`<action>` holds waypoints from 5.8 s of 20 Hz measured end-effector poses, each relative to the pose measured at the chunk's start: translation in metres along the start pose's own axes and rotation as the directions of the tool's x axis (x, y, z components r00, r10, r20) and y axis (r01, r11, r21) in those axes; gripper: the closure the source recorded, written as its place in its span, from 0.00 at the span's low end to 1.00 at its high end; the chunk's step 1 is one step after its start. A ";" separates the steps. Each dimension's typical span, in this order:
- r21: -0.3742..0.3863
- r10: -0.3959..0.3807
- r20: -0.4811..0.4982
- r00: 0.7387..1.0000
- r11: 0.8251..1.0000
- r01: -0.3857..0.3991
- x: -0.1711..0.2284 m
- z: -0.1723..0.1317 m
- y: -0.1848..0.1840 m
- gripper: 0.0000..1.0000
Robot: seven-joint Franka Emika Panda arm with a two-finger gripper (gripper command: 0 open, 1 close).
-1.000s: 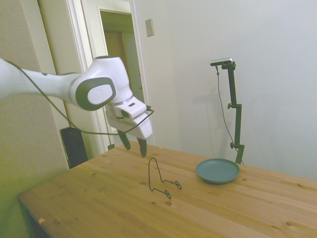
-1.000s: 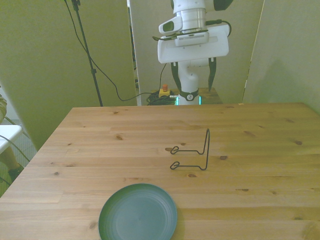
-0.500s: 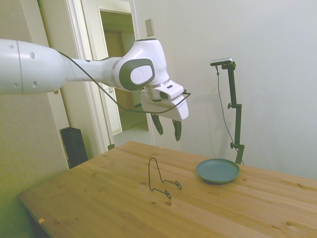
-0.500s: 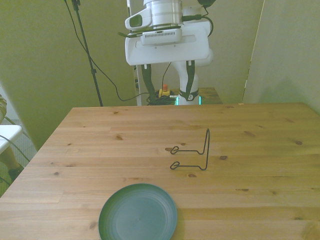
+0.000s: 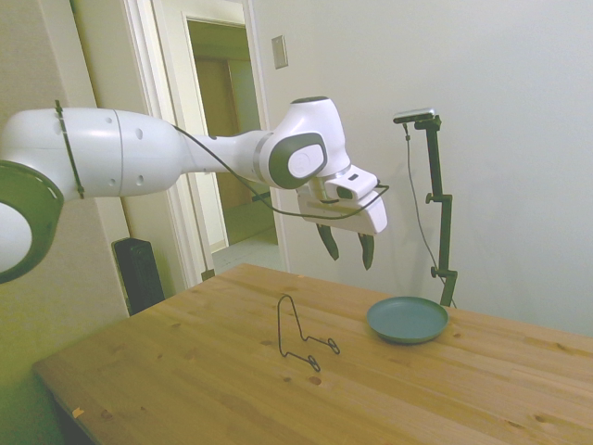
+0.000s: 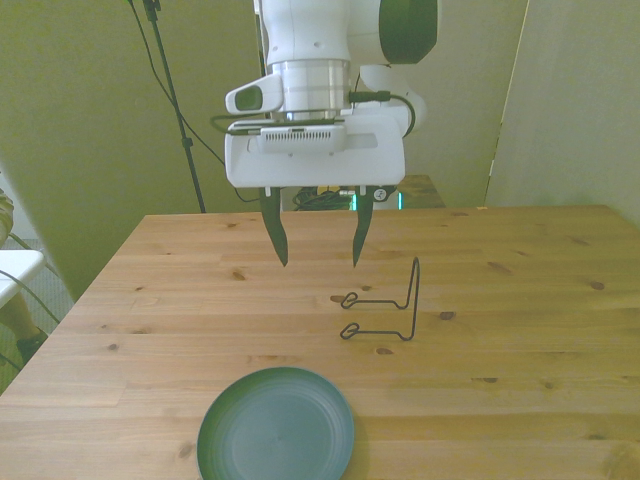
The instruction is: Load the plate
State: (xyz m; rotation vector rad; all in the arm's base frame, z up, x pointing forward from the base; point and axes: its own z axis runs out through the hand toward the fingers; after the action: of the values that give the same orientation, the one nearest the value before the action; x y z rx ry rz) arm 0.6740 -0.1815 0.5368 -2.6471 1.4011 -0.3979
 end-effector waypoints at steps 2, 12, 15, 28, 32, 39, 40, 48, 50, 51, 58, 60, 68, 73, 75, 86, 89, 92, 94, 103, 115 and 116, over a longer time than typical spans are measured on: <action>-0.010 0.007 -0.002 1.000 1.000 -0.007 0.011 0.015 -0.001 0.00; -0.030 -0.006 0.024 1.000 1.000 0.006 0.039 0.053 -0.025 0.00; -0.043 -0.016 0.034 0.999 0.999 0.018 0.039 0.078 -0.035 0.00; -0.068 -0.062 0.020 0.998 0.996 0.063 0.025 0.151 -0.054 0.00; -0.073 -0.082 0.022 0.996 0.994 0.083 0.012 0.164 -0.065 0.00; -0.093 -0.095 0.017 0.995 0.991 0.096 -0.001 0.185 -0.071 0.00; -0.095 -0.096 0.015 0.995 0.991 0.097 -0.001 0.186 -0.072 0.00; -0.099 -0.101 0.009 0.995 0.990 0.101 -0.008 0.189 -0.077 0.00; -0.099 -0.102 0.009 0.995 0.990 0.102 -0.009 0.191 -0.079 0.00; -0.099 -0.102 0.008 0.995 0.990 0.102 -0.010 0.193 -0.079 0.00; -0.110 -0.086 -0.028 0.996 0.991 0.082 -0.005 0.198 -0.083 0.00; -0.124 -0.078 -0.051 0.996 0.990 0.071 -0.004 0.200 -0.085 0.00; -0.171 -0.042 -0.099 0.994 0.985 0.025 -0.002 0.204 -0.089 1.00; -0.191 -0.030 -0.101 0.994 0.982 0.011 0.000 0.204 -0.087 1.00; -0.197 -0.029 -0.100 0.995 0.980 0.009 0.001 0.203 -0.087 1.00; -0.217 -0.019 -0.099 0.995 0.976 -0.003 0.008 0.205 -0.078 1.00; -0.220 -0.019 -0.096 0.995 0.975 -0.003 0.008 0.206 -0.078 1.00; -0.222 -0.018 -0.096 0.995 0.975 -0.004 0.009 0.205 -0.077 1.00; -0.218 -0.019 -0.099 0.995 0.976 -0.003 0.010 0.203 -0.078 1.00; -0.222 -0.012 -0.085 0.996 0.975 -0.008 0.012 0.195 -0.077 1.00; -0.051 -0.071 0.024 0.997 0.996 0.072 0.023 0.064 -0.076 1.00; -0.032 -0.080 0.037 0.996 0.996 0.081 0.022 0.052 -0.073 1.00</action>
State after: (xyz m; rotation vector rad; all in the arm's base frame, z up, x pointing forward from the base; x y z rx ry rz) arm 0.7591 -0.1595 0.5071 -2.7305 1.3051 -0.3371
